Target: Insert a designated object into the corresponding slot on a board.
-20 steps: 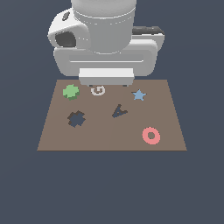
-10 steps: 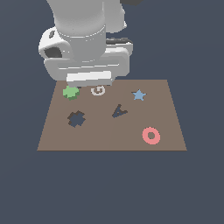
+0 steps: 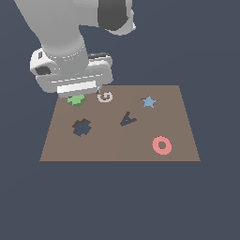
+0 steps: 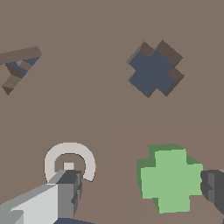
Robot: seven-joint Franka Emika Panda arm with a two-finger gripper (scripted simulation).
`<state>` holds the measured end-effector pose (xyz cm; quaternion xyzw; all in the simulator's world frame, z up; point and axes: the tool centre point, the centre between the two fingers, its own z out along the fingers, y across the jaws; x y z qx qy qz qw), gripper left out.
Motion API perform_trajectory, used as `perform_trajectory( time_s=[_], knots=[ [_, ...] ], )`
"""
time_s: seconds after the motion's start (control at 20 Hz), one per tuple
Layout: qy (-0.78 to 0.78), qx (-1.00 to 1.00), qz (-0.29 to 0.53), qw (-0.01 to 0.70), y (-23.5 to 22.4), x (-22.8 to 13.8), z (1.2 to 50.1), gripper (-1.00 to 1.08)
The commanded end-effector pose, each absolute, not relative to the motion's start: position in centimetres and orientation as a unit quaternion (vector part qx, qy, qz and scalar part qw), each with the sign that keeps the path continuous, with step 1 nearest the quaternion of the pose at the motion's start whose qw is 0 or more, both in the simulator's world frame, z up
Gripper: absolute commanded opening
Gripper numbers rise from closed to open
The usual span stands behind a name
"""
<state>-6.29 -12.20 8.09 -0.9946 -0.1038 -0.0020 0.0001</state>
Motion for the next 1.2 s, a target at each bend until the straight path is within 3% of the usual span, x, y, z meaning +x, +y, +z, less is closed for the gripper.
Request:
perform_trajectory(
  time_s=[0.0, 0.45, 1.15],
  knots=[
    [-0.116, -0.993, -0.002, 0.000, -13.5, -6.8, 7.1, 1.00],
    [-0.137, -0.991, 0.000, 0.000, -16.2, -7.5, 5.1, 1.00],
    [-0.139, -0.990, 0.000, 0.000, -16.4, -7.5, 3.0, 1.00]
  ],
)
